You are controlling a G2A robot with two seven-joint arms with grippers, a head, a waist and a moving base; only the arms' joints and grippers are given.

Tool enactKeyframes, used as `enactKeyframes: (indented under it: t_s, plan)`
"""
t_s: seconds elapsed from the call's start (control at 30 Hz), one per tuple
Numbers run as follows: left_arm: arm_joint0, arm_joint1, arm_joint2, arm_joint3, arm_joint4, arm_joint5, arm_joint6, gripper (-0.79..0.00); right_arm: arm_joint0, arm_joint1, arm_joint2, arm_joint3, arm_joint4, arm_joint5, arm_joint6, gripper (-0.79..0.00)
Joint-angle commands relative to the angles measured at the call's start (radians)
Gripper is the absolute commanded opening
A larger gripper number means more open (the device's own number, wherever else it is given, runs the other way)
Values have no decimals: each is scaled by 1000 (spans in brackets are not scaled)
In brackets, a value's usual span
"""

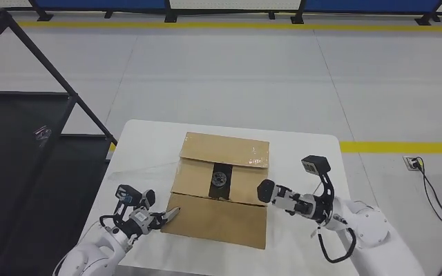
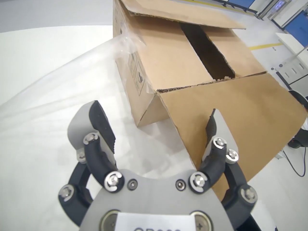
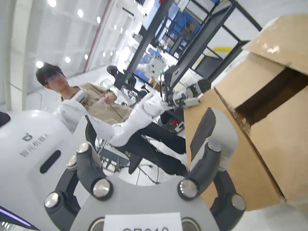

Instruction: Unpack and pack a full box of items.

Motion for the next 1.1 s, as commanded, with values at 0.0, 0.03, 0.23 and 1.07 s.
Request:
enactKeyframes:
  t_s: [0.0,0.03,0.23,1.07]
  plan:
    - [-4,3,-2,6,8,-33,-20,0,0,0,-1,0,0,0,-1,0]
    - [-4,3,-2,6,8,-33,-20,0,0,0,-1,0,0,0,-1,0]
    - [-4,3,-2,6,8,-33,-20,0,0,0,-1,0,0,0,-1,0]
    - [-34,2,62,65,64,37,23,0,205,-42,-152,331,43,354,-39,0]
